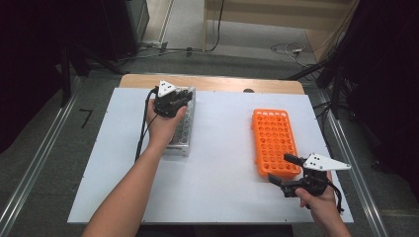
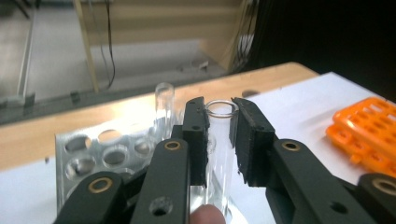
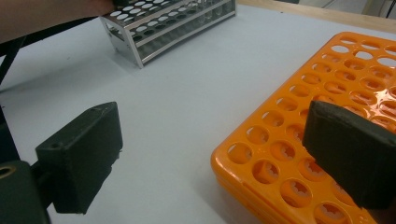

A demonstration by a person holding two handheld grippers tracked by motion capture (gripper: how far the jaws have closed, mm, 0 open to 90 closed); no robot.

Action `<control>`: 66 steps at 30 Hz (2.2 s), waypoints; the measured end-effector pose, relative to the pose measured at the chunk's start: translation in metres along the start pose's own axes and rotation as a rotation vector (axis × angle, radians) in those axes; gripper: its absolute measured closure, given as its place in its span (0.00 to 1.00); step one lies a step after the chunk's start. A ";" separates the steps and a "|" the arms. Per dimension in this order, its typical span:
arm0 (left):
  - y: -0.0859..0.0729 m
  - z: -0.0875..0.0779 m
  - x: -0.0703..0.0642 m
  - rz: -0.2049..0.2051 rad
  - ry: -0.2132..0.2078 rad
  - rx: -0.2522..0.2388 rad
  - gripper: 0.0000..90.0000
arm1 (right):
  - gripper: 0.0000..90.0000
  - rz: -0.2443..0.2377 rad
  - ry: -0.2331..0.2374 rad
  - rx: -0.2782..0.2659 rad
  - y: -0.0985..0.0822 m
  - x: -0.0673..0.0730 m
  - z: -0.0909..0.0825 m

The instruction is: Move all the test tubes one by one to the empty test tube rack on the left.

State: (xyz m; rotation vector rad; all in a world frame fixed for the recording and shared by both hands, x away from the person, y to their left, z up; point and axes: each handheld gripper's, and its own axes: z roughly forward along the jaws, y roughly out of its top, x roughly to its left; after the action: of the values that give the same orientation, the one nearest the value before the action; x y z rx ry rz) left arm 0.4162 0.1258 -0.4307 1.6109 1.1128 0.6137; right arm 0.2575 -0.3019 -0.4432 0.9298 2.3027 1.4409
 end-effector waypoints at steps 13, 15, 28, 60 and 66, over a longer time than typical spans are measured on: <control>0.005 -0.033 -0.010 -0.019 -0.070 0.030 0.09 | 0.04 0.007 -0.017 -0.003 -0.002 -0.005 0.000; 0.002 -0.042 -0.012 -0.007 -0.092 0.024 0.04 | 0.04 0.012 -0.021 -0.003 -0.002 -0.006 0.000; -0.027 -0.101 -0.027 0.019 -0.170 -0.024 0.00 | 0.04 0.018 -0.042 -0.007 -0.005 -0.011 0.000; -0.101 -0.204 -0.011 0.041 -0.165 -0.034 0.00 | 0.04 0.044 -0.082 0.005 -0.017 -0.026 0.001; -0.106 -0.212 0.000 0.019 -0.180 -0.080 0.00 | 0.04 0.044 -0.090 0.002 -0.019 -0.027 0.000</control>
State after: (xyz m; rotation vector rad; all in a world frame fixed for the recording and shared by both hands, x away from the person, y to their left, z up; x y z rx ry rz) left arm 0.2032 0.2269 -0.4596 1.5764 0.9303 0.5083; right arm 0.2708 -0.3252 -0.4631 1.0305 2.2326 1.3848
